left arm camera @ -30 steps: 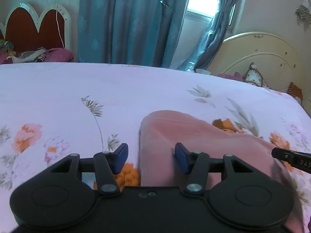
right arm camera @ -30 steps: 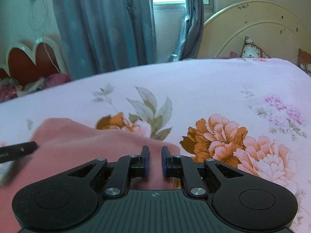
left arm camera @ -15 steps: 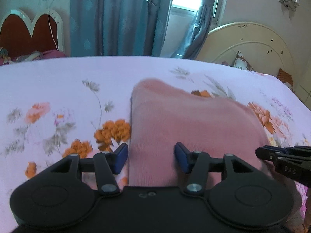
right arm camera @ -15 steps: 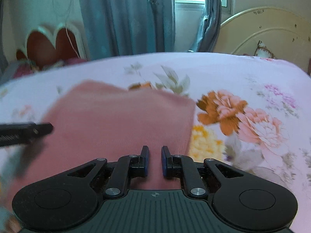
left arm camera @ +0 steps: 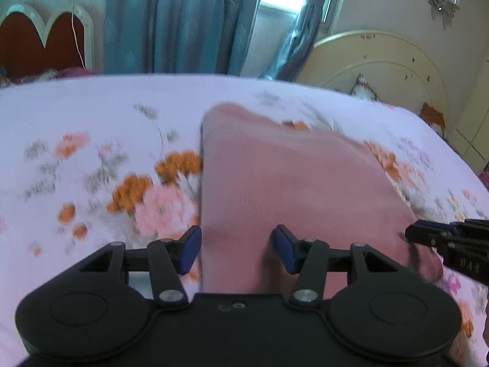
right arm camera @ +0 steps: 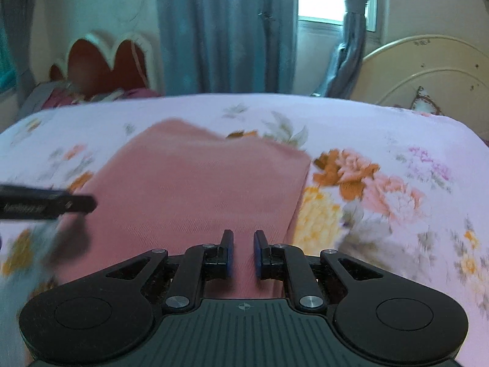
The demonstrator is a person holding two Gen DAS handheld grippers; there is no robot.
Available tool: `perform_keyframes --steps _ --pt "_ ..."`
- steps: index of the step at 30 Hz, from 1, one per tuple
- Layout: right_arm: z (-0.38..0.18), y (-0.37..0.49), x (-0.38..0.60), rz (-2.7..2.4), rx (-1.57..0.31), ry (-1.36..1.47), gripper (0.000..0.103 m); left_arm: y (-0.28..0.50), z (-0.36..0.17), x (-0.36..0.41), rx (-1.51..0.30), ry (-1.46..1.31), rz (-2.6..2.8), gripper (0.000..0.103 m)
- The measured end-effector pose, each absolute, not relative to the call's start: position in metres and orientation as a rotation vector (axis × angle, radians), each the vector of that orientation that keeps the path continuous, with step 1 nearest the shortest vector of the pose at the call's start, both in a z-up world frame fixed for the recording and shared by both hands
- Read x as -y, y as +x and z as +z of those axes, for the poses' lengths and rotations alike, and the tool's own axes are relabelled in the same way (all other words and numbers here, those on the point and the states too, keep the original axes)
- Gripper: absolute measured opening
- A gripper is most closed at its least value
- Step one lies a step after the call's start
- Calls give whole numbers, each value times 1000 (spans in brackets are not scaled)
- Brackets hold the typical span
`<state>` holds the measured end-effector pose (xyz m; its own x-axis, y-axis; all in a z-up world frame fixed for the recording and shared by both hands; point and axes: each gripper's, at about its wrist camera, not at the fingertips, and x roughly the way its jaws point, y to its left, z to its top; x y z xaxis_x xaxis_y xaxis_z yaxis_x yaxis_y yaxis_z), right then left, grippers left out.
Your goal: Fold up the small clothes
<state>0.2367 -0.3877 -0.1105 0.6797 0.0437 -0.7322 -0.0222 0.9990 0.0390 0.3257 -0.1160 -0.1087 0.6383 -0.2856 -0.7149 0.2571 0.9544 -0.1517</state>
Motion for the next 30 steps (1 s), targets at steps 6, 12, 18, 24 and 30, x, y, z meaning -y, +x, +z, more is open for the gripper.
perform_keyframes --steps 6,12,18,24,30 --pt "-132 212 384 14 -870 -81 12 318 -128 120 -887 -69 -297 53" --pt "-137 203 398 -28 -886 -39 12 311 -130 124 -886 -45 -293 54" --pt "-135 206 396 -11 -908 -40 12 310 -127 127 -896 -30 -284 54" --pt "-111 206 413 18 -886 121 21 313 -107 125 -867 -37 -284 65" --pt "-99 218 421 5 -839 172 72 330 -91 128 -848 -34 -302 72"
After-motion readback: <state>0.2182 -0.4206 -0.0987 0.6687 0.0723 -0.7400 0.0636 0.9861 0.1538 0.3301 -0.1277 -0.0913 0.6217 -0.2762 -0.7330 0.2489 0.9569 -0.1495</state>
